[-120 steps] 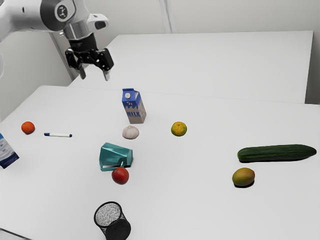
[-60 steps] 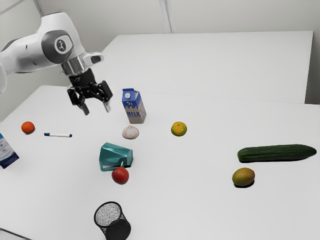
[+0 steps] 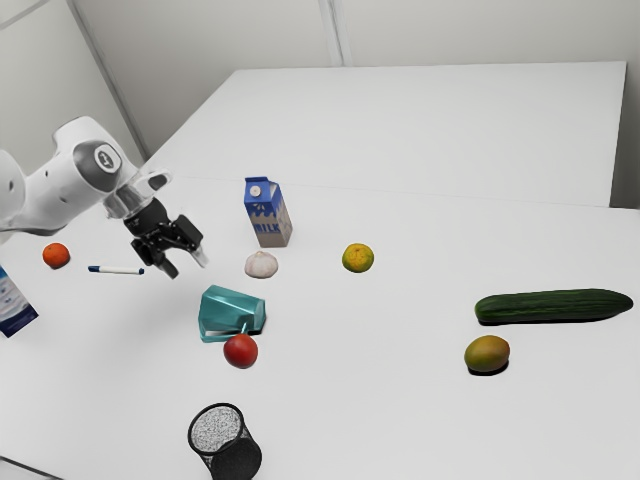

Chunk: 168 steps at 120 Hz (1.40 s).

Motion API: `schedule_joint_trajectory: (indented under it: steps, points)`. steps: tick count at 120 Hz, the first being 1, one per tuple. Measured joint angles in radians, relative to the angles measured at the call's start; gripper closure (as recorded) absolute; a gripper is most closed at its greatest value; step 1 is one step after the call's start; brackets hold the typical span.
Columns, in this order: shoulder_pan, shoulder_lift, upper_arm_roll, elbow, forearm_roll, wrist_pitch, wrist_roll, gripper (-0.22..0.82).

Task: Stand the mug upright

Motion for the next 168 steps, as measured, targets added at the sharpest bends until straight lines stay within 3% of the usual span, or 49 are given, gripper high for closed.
schedule_joint_trajectory:
  steps: [68,79,99,114,144,168]
  points:
    - [0.029,0.069,-0.005,-0.092,-0.289,-0.096,0.325,0.02]
    - [0.045,0.094,-0.005,-0.097,-0.318,-0.114,0.358,0.11]
    - [0.051,0.099,-0.009,-0.095,-0.338,-0.141,0.407,0.46]
    - [0.051,0.091,-0.015,-0.089,-0.342,-0.161,0.436,0.61]
    - [0.041,0.047,-0.048,-0.087,-0.336,-0.17,0.477,0.74]
    - [-0.018,-0.04,-0.099,-0.09,-0.202,-0.061,0.471,0.76]
